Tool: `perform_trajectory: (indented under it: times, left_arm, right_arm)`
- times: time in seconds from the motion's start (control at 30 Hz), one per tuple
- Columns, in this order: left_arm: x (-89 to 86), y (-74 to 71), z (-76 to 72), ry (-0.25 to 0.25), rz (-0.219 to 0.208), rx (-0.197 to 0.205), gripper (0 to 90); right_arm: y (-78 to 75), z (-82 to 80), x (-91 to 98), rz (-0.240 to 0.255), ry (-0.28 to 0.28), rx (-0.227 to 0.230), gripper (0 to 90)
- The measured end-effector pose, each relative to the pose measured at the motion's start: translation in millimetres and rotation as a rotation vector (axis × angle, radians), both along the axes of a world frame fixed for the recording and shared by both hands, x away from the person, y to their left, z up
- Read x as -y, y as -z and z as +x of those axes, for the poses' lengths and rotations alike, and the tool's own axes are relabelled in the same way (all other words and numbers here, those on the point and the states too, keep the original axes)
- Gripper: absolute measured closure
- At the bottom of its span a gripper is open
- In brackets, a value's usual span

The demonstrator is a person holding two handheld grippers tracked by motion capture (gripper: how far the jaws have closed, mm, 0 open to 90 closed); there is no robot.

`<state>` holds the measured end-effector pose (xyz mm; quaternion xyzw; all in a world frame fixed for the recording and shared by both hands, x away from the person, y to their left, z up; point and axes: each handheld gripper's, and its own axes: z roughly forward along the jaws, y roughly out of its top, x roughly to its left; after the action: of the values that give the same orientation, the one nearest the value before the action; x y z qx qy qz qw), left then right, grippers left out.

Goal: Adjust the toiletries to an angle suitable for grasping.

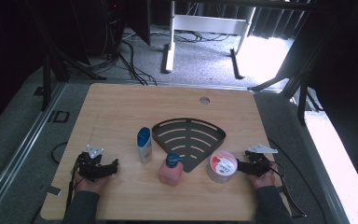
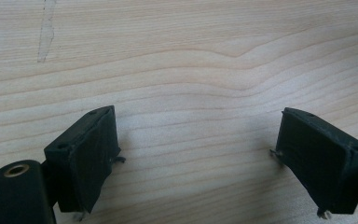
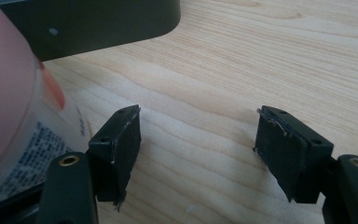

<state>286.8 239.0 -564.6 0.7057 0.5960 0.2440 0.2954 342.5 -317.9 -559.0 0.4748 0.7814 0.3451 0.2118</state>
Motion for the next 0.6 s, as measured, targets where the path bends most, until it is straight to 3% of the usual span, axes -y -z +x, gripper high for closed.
perform_trajectory:
  times: [0.27,0.47,0.6]
  left_arm:
    - [-2.8,-3.1,-4.3,0.007,0.001,-0.006,24.1]
    - [-1.3,-3.6,-3.2,-0.009,-0.002,-0.008,25.5]
    - [-0.8,-5.8,-3.7,0.006,0.000,-0.015,34.1]
  right_arm:
    - [0.0,-2.2,-0.1,0.001,0.006,-0.001,30.2]
    - [0.0,-2.3,-0.1,0.001,0.006,-0.001,30.2]
    - [0.0,-2.4,-0.2,0.001,0.007,-0.001,30.3]
